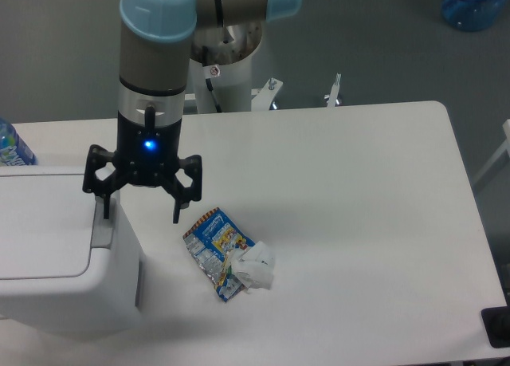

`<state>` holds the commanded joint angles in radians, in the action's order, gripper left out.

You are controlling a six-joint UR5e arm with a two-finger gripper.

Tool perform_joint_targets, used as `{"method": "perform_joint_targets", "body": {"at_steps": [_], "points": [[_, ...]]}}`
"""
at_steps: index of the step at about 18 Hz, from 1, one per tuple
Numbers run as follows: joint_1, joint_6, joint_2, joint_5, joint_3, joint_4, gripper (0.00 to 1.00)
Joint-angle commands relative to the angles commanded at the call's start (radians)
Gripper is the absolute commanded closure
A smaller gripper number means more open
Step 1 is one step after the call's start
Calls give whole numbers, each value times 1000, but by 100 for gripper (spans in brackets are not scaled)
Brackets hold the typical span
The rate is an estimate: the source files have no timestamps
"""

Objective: Open the trash can
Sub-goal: 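Press down on the lid edge with the gripper to pop it open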

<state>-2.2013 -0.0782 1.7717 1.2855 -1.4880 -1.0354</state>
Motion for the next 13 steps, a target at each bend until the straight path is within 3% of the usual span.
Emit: {"method": "perform_joint_targets", "body": {"at_steps": [13], "points": [[0,-11,9,2,3,0,0]]}}
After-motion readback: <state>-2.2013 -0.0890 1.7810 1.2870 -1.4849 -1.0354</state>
